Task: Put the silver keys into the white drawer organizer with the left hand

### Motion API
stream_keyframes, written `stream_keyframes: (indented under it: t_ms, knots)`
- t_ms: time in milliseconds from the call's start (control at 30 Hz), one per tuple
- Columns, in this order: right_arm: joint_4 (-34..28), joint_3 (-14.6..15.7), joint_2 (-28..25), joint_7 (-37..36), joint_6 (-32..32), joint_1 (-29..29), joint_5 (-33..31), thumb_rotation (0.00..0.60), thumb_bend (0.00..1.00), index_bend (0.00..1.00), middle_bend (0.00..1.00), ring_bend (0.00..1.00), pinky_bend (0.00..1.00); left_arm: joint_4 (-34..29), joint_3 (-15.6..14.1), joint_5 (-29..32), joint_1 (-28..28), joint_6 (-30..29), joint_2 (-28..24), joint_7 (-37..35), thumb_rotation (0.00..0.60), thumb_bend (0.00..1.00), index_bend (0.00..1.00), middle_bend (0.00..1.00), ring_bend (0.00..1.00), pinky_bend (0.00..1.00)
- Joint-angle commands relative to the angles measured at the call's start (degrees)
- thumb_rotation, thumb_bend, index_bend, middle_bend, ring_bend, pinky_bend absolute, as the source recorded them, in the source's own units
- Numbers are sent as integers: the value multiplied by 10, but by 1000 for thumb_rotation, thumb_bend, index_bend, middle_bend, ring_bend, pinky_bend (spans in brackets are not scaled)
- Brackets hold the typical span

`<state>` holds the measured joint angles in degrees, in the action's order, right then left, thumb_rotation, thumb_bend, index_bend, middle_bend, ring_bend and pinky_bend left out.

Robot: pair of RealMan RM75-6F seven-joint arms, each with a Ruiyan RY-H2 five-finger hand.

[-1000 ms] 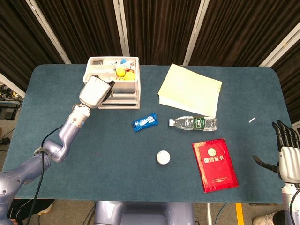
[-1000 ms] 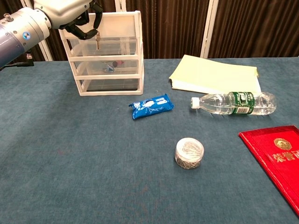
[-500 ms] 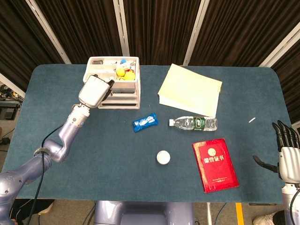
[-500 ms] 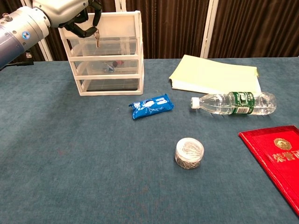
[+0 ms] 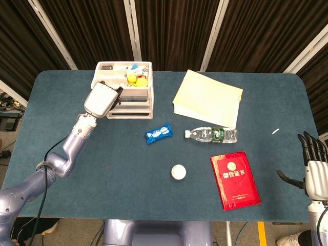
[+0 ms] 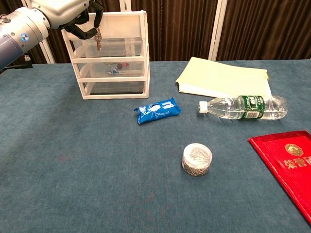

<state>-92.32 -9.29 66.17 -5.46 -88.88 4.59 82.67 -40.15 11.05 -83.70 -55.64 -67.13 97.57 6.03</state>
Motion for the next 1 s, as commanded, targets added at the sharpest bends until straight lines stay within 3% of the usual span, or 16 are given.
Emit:
stream_keyframes:
  t_ms: [33, 1000]
  knots:
    - [0, 0, 0, 0, -1, 0, 0, 600, 50, 0, 0, 0, 0, 2, 0, 1, 1, 0, 2, -1, 600, 429, 584, 994, 878, 747]
    - [-1, 2, -1, -4, 0, -1, 2, 600, 49, 0, 0, 0, 0, 23, 7, 5, -1, -15, 24, 8, 600, 431, 587, 994, 878, 747]
